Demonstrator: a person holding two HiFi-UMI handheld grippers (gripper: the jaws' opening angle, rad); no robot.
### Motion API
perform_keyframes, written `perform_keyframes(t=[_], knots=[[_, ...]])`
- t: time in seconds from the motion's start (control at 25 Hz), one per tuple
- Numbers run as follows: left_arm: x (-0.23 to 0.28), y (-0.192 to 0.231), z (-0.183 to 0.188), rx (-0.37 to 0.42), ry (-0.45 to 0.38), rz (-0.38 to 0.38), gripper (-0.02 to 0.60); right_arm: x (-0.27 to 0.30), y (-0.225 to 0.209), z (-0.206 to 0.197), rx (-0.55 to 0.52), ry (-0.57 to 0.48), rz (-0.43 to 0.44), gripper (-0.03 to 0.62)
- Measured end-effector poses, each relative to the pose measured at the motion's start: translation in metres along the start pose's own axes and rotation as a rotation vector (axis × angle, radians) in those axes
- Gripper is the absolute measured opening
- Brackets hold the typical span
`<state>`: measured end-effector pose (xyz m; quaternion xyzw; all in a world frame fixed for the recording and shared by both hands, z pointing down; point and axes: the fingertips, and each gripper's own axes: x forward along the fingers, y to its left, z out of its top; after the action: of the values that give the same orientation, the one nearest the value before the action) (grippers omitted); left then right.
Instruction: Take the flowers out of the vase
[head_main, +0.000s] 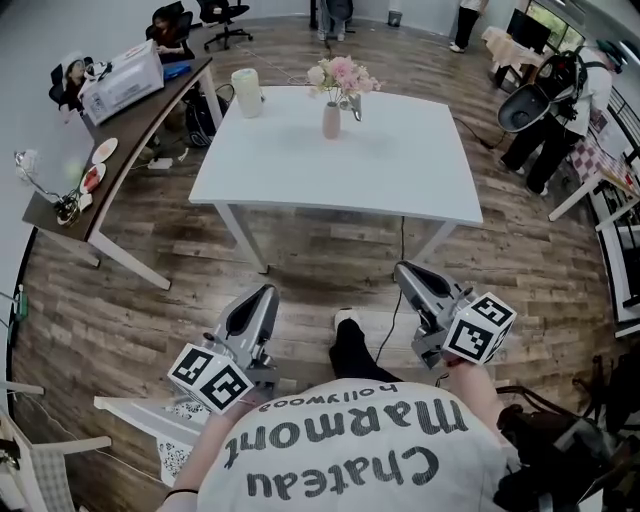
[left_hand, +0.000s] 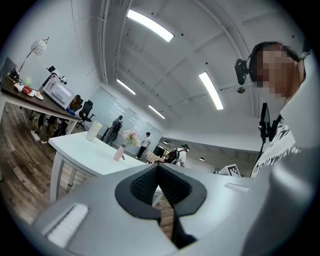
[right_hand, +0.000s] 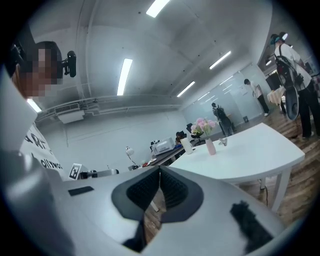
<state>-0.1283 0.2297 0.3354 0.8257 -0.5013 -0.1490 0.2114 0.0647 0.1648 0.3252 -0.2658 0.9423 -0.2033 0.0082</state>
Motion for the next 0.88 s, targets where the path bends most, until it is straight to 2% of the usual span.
perform_keyframes(t=[0.16, 0.36, 0.88], knots=[[0.017, 0.022, 0.011, -0.016, -0.023, 0.044, 0.006, 0.023, -0.021, 0.009, -0.008, 0.01, 0.008, 0.017], [0.048, 0.047, 0.031, 0.005, -0.037, 0.064, 0.006, 0.062, -0.048, 0.031, -0.009, -0.002, 0.035, 0.017], [0.192, 0.113, 0.064, -0.005, -0.046, 0.099, 0.006, 0.175, -0.165, 0.092, -0.023, 0.042, 0.125, 0.017]])
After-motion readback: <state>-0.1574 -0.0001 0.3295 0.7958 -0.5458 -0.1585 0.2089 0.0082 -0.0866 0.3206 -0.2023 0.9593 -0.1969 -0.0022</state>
